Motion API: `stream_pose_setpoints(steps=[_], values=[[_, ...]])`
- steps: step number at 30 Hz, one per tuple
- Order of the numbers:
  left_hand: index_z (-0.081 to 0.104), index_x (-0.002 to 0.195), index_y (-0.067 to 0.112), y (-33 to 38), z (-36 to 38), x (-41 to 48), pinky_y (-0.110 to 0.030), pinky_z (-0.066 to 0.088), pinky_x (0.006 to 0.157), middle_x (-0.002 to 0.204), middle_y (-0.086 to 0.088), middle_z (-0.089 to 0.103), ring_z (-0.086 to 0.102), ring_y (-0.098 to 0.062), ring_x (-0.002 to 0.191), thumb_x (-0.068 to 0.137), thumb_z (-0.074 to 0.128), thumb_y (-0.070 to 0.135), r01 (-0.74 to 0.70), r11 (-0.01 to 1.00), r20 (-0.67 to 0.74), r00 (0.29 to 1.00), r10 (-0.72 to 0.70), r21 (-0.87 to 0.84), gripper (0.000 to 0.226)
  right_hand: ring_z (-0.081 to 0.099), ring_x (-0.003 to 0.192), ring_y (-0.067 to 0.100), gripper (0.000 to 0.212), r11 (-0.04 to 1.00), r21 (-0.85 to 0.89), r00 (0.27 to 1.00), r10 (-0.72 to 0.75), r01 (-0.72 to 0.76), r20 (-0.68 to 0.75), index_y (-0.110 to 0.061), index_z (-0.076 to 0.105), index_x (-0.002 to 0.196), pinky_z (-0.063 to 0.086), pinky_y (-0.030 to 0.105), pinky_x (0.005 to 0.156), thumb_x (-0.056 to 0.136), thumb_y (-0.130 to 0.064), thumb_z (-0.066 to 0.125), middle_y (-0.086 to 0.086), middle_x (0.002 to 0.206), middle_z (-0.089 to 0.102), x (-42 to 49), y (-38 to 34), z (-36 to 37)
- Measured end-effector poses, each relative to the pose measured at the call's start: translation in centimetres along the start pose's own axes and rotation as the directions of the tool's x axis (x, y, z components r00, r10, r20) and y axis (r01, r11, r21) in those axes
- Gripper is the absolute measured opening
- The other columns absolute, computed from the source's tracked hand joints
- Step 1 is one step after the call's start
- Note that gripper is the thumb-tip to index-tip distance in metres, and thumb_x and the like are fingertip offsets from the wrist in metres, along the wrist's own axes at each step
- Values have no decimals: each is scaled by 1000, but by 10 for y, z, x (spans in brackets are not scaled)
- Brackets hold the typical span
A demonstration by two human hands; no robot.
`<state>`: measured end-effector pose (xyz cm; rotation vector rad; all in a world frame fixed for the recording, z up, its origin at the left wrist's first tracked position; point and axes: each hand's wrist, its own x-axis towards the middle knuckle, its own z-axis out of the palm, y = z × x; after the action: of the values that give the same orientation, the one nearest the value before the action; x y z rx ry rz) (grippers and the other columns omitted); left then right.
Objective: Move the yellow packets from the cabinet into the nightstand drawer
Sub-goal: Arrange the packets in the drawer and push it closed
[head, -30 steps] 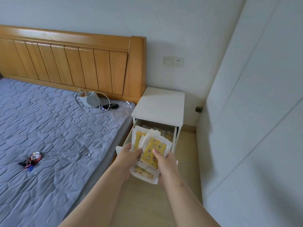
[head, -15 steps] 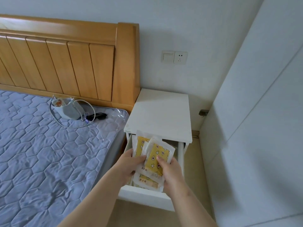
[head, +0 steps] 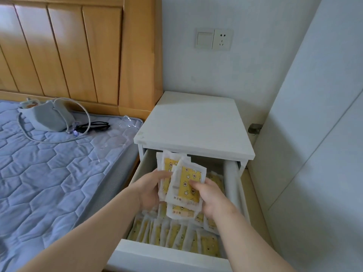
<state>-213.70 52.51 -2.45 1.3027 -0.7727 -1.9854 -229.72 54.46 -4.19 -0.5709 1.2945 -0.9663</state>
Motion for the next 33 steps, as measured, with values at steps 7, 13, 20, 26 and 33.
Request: stream_pose_setpoints(steps=[7, 13, 20, 26, 33], values=[[58, 122, 15, -23, -15, 57, -45, 58, 61, 107, -16, 70, 69, -33, 87, 99, 47, 24, -127, 991, -73, 990, 124, -39, 27, 66, 89, 28, 13, 993, -60, 991, -99, 105, 91, -12, 62, 103, 54, 43, 70, 92, -7, 56, 13, 100, 70, 58, 18, -13], [62, 114, 11, -25, -25, 88, -59, 52, 83, 101, -17, 72, 69, -37, 92, 94, 55, 19, -123, 986, -210, 967, 146, 115, 23, 66, 94, 33, 16, 994, 97, 997, -57, 52, 55, -9, 62, 106, 53, 49, 77, 91, -8, 58, 16, 101, 69, 93, 21, -27], [61, 110, 15, -25, -23, 135, -52, 51, 91, 104, -10, 70, 66, -29, 97, 82, 70, 20, -55, 978, -288, 951, 113, 202, 29, 65, 92, 35, 16, 918, 396, 996, 25, 12, -87, -12, 59, 106, 54, 52, 75, 90, -12, 60, 17, 105, 66, 126, 35, -40], [57, 110, 15, -36, -34, 142, -52, 55, 81, 99, -13, 71, 71, -31, 86, 74, 77, 24, 23, 983, -310, 950, 35, 180, 42, 65, 93, 35, 21, 941, 338, 991, 63, -18, -122, -15, 59, 110, 52, 55, 84, 89, -14, 62, 15, 104, 66, 131, 50, -44], [57, 113, 15, -31, -42, 135, -54, 54, 83, 100, -16, 71, 70, -34, 87, 78, 74, 24, 42, 985, -234, 972, -2, 167, 40, 65, 94, 35, 19, 973, 230, 992, 51, -23, -116, -14, 62, 108, 52, 56, 84, 90, -11, 61, 14, 103, 68, 129, 56, -33]])
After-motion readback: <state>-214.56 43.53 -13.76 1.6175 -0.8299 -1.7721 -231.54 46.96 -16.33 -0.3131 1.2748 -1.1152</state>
